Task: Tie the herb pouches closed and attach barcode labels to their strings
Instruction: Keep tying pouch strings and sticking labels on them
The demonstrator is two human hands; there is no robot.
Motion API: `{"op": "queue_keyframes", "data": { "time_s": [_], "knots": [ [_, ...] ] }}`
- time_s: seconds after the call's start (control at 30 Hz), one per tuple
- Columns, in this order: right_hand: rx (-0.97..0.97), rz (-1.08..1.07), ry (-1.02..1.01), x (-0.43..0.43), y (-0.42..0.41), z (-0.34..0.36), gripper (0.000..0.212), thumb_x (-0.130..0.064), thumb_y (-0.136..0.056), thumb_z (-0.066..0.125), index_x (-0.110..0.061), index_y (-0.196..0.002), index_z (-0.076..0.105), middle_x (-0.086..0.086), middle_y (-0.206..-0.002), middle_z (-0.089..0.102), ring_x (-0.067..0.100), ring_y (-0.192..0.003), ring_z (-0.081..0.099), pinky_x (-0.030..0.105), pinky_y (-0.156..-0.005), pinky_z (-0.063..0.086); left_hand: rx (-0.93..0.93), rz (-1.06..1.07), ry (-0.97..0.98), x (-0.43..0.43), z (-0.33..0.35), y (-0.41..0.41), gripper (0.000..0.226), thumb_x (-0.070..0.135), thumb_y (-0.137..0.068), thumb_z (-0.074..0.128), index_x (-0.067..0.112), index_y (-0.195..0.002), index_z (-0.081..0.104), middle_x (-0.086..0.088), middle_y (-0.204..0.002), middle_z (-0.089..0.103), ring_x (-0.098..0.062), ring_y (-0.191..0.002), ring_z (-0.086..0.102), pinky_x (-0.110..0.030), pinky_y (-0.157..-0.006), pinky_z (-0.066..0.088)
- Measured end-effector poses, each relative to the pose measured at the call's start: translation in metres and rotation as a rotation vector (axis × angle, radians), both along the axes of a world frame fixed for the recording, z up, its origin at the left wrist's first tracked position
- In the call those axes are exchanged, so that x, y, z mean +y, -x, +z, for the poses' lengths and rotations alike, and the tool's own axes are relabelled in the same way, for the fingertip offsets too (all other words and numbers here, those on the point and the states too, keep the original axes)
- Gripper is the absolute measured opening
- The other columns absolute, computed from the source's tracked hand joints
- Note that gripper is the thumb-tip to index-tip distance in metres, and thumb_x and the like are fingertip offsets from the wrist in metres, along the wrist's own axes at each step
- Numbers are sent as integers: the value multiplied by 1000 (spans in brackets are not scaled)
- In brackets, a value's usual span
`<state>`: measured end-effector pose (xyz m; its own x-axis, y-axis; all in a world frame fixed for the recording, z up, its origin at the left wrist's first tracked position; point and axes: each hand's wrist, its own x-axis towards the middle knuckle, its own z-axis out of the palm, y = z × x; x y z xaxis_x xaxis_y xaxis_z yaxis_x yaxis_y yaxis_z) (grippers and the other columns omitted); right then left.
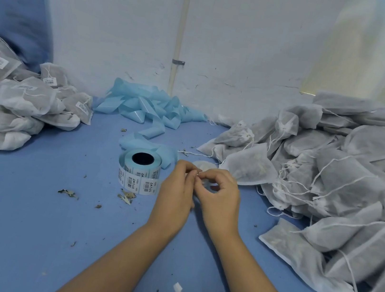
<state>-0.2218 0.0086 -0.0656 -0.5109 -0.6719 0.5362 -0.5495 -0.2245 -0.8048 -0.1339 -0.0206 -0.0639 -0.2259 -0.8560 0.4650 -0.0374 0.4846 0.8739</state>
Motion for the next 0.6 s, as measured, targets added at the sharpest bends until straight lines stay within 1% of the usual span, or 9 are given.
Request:
{"op": "queue_keyframes", "data": {
  "time_s": [0.03, 0.1, 0.17, 0.23, 0.3, 0.37, 0.43, 0.53, 0.6],
  "knots": [
    [-97, 30, -3, 0, -3, 1, 13, -8, -78, 74, -19, -73, 68, -7, -91, 58, 3, -82, 58, 14, -73, 44, 36, -11, -24, 0, 1, 0, 24, 10, -100, 44, 28, -84, 47, 10, -73, 60, 3, -63, 59, -8, -57, 42],
    [-295, 100, -12, -1, -8, 3, 18, -4, -78, 73, -18, -70, 67, -2, -98, 52, -6, -71, 57, 10, -68, 45, 76, -21, -56, -2, 2, -1, 23, 8, -99, 44, 26, -85, 48, 12, -79, 60, 10, -69, 58, -6, -63, 42],
    [-436, 141, -40, -2, -10, 4, 18, -3, -79, 72, -17, -68, 67, 4, -101, 54, -5, -71, 58, 11, -70, 46, 85, -41, -75, -4, 3, -2, 19, 9, -100, 43, 22, -88, 49, 9, -83, 62, 8, -70, 57, -8, -67, 44],
    [-553, 195, -69, -1, -9, 7, 19, -5, -81, 69, -15, -66, 67, 5, -95, 60, 0, -70, 59, 12, -70, 46, 89, -56, -77, -4, 2, -2, 16, 9, -100, 43, 18, -89, 50, 7, -84, 63, 4, -71, 57, -11, -68, 45],
    [-668, 290, -80, 1, -7, 8, 16, -4, -84, 65, -11, -69, 67, 2, -80, 66, 1, -63, 61, 10, -62, 46, 88, -60, -67, -4, 2, -3, 17, 9, -100, 43, 18, -88, 51, 6, -83, 63, 5, -69, 56, -10, -67, 44],
    [-739, 378, -94, 2, -5, 10, 9, -4, -85, 61, -5, -78, 67, 1, -71, 68, 4, -63, 63, 10, -59, 47, 74, -50, -55, -4, 1, -3, 19, 8, -99, 43, 19, -87, 51, 6, -81, 62, 4, -68, 55, -12, -66, 44],
    [-763, 418, -94, 2, -3, 11, 9, -4, -85, 59, 0, -84, 67, 3, -73, 69, 7, -68, 64, 12, -62, 49, 55, -34, -60, -6, 0, -3, 16, 8, -100, 43, 17, -89, 52, 5, -82, 62, 1, -70, 57, -19, -70, 48],
    [-781, 442, -73, 2, -1, 12, 10, -3, -85, 57, 0, -82, 66, 4, -73, 68, 10, -71, 64, 15, -67, 51, 30, -20, -60, -7, 0, -3, 13, 7, -99, 43, 11, -92, 53, 0, -84, 62, -11, -77, 59, -31, -75, 49],
    [-809, 463, -50, 2, 0, 12, 9, -1, -85, 56, 1, -81, 63, 6, -73, 66, 13, -71, 63, 17, -68, 51, 26, -21, -47, -7, 0, -2, 13, 7, -99, 44, 11, -91, 53, -2, -83, 62, -16, -78, 59, -32, -74, 49]
  ]
}}
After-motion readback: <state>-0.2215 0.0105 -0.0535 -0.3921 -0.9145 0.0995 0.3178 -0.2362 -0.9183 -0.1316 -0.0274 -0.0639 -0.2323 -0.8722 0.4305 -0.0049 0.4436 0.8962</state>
